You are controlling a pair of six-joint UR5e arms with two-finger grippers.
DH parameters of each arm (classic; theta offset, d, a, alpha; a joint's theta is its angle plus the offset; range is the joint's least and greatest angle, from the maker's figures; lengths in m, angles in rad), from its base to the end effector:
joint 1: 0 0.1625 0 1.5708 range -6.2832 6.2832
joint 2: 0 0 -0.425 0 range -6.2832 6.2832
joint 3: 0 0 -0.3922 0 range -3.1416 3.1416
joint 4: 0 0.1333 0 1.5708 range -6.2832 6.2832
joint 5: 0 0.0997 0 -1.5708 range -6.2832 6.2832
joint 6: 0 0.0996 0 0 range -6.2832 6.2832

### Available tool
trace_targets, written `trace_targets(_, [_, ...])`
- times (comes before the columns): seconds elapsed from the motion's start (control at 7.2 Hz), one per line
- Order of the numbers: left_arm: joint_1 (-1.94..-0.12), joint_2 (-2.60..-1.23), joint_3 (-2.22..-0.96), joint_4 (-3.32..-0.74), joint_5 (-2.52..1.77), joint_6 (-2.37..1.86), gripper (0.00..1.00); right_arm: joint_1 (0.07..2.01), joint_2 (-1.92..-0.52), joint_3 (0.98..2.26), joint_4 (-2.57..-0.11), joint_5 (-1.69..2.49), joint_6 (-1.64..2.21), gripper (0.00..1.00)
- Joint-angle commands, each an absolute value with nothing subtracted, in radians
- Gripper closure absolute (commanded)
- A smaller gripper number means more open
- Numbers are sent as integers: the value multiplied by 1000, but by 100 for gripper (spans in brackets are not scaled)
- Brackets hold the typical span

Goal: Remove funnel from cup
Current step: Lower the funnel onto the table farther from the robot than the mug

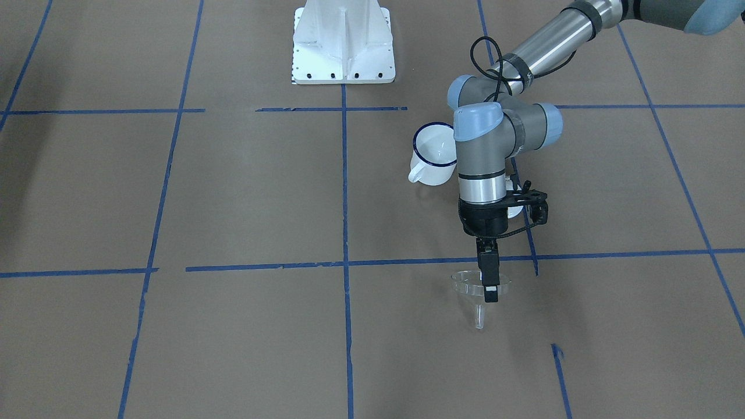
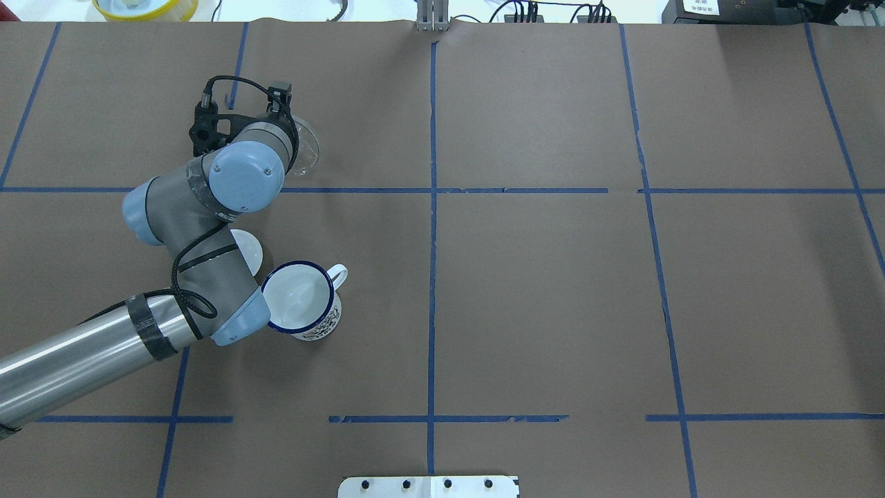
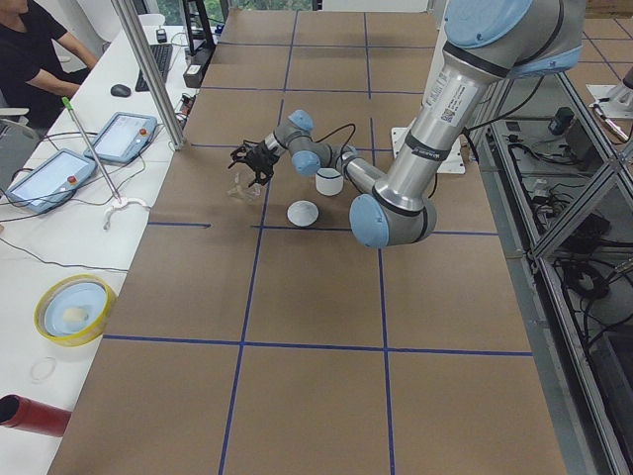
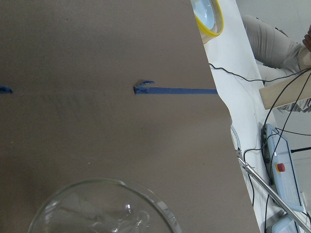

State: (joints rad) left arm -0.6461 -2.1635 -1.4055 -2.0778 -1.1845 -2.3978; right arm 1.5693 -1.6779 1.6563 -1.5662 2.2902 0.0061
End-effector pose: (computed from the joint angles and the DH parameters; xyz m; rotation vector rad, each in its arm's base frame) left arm 0.4782 -0.5746 0.3271 0.3042 1.0603 -1.5186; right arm 0.0670 -0.4452 0.6701 -0.0190 -0.7193 0.0105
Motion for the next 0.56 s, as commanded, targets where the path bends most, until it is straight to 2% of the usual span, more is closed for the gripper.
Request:
trace_targets(0.0, [-663,-2128,-1510,-2089,-1285,-2195,0,1569,-1678,1657,-1566,2290,6,0])
trace_targets(0.28, [-687,-1996,-1729,-2053,-1475,-1946,0,1569,-1678,1657,-1566,2290,6,0])
trace_targets(0.42, [-701,-1982,-1777,-1980,-1544,-1827,0,1569,-1678,1657,-1566,2290,6,0])
